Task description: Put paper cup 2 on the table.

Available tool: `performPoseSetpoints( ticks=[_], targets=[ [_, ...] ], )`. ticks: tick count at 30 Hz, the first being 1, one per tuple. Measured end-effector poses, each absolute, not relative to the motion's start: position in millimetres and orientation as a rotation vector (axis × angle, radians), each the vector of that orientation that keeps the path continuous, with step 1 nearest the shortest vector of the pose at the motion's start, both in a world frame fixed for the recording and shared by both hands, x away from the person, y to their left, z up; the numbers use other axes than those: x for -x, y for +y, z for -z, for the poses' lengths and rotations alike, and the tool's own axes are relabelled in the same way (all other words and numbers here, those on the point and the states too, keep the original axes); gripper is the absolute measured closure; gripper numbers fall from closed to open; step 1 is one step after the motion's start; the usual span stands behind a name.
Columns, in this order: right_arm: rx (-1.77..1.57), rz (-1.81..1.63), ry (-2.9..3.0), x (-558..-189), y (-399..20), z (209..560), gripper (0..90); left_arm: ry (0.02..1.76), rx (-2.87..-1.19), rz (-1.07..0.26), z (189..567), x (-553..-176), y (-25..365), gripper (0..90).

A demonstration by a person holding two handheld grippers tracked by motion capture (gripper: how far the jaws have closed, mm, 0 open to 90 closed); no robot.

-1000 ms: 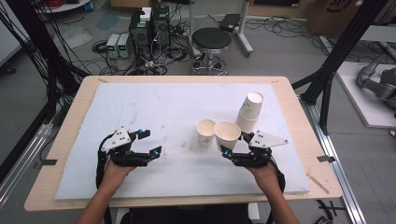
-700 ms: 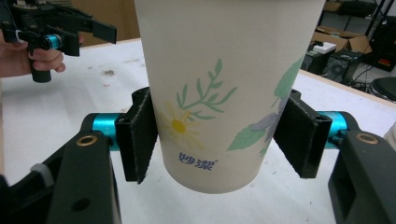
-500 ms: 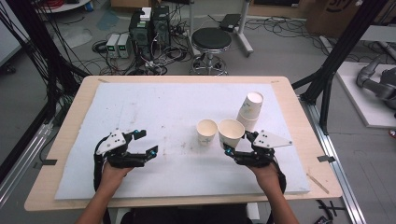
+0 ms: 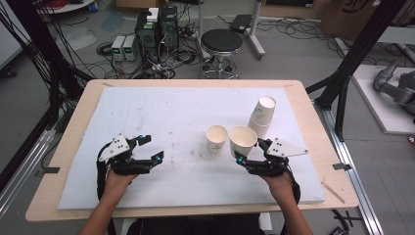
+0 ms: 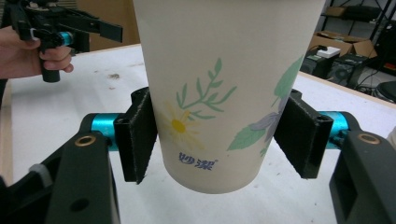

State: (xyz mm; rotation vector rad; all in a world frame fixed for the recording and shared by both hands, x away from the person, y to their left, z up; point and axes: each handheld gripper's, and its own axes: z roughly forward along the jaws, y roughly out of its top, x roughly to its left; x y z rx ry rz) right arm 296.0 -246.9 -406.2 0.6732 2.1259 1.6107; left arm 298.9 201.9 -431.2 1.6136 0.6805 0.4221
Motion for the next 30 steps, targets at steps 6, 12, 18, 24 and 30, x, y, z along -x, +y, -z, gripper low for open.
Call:
performPoseSetpoints(
  ticks=[6, 12, 18, 24, 30],
  targets=[
    [-0.668, -1.652, 2.134, -296, -242, 407, 35.2, 0.701, -1.612, -0.437, 431, -298, 209, 19.4],
    [-0.628, -1.7, 2.179, -295, -225, 407, 35.2, 0.724, -1.6, -0.471, 425, -294, 220, 19.4],
    [-0.561, -1.705, 2.257, -294, -195, 410, 35.2, 0.747, -1.598, -0.506, 424, -288, 231, 19.4],
    [-0.515, -1.71, 2.29, -300, -164, 412, 35.2, 0.765, -1.59, -0.528, 424, -287, 240, 19.3],
    [-0.535, -1.697, 2.314, -308, -134, 419, 35.2, 0.782, -1.581, -0.55, 424, -285, 251, 19.3]
  ],
)
